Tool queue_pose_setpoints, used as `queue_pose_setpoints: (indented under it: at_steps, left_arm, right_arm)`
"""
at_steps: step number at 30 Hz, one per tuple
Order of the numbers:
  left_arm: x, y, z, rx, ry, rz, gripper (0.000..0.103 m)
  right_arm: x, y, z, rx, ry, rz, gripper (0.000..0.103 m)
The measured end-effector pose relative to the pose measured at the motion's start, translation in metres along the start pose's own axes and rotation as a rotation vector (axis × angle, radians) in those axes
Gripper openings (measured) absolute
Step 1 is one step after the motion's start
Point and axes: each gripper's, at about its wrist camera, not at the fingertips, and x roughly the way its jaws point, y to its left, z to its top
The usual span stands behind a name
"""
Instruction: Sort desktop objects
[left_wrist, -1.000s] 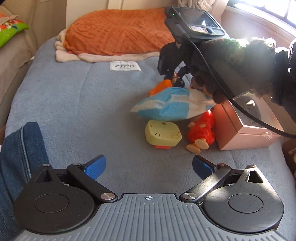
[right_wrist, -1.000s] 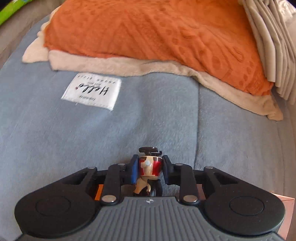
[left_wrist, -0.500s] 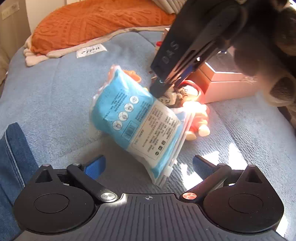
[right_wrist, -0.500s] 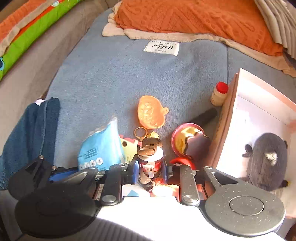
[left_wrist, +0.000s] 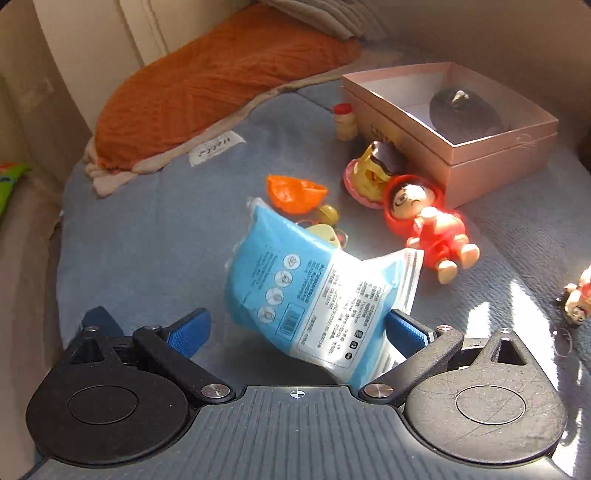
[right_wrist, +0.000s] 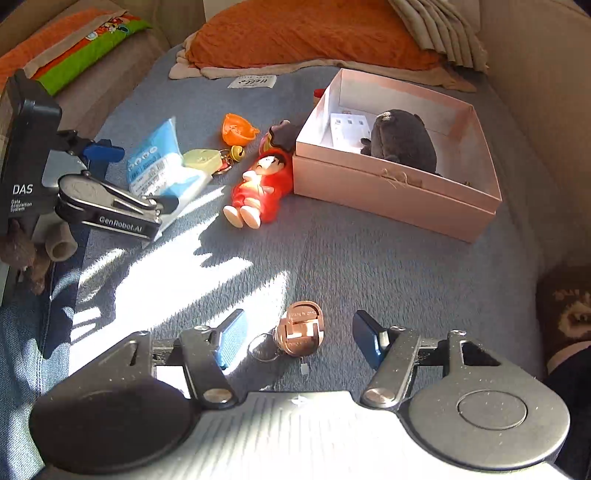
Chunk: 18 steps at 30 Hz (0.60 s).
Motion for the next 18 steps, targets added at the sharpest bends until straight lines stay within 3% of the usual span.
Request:
queue_pose_setpoints:
  at_steps: [3, 4, 5, 7, 9, 10, 12, 14, 16, 18]
  left_arm:
    - [0.003, 0.009, 0.014, 0.04, -0.034, 0.186, 0.103]
    - [-0.002, 0.015, 0.021, -0.005, -0.051, 0.182, 0.103]
    - [-0.009, 0.019, 0.025, -0.057, -0.066, 0.143, 0.103]
    - [-0.023, 0.02, 0.031, -0.17, -0.098, -0.015, 0.103]
    - [-0.026, 0.007, 0.033, -0.224, -0.09, -0.165, 0.103]
    - [-0.022, 0.0, 0.035, -0.229, -0.071, -0.2, 0.102]
    - [-0.007, -0.023, 0.038, -0.22, -0.028, -0.218, 0.099]
    - [0.009, -0.04, 0.041, -0.21, -0.005, -0.221, 0.081]
    - [0.024, -0.05, 0.044, -0.233, 0.026, -0.257, 0.08]
    - [0.032, -0.058, 0.048, -0.233, 0.048, -0.264, 0.071]
  right_arm:
    - [0.006, 0.002, -0.013, -0.008, 0.011, -0.003, 0.074]
    - [0.008, 0.005, -0.016, -0.019, 0.007, -0.015, 0.076]
    - [0.009, 0.005, -0.017, -0.026, 0.004, -0.018, 0.078]
    - [0.011, 0.008, -0.02, -0.031, 0.004, -0.009, 0.081]
    - [0.011, 0.013, -0.023, -0.043, 0.003, 0.004, 0.084]
    - [0.011, 0.017, -0.025, -0.064, -0.001, 0.002, 0.084]
    - [0.01, 0.026, -0.028, -0.114, -0.017, -0.007, 0.085]
    - [0.006, 0.032, -0.031, -0.151, -0.031, -0.01, 0.086]
    - [0.004, 0.036, -0.032, -0.172, -0.034, -0.008, 0.087]
    - [0.003, 0.039, -0.033, -0.187, -0.033, -0.01, 0.091]
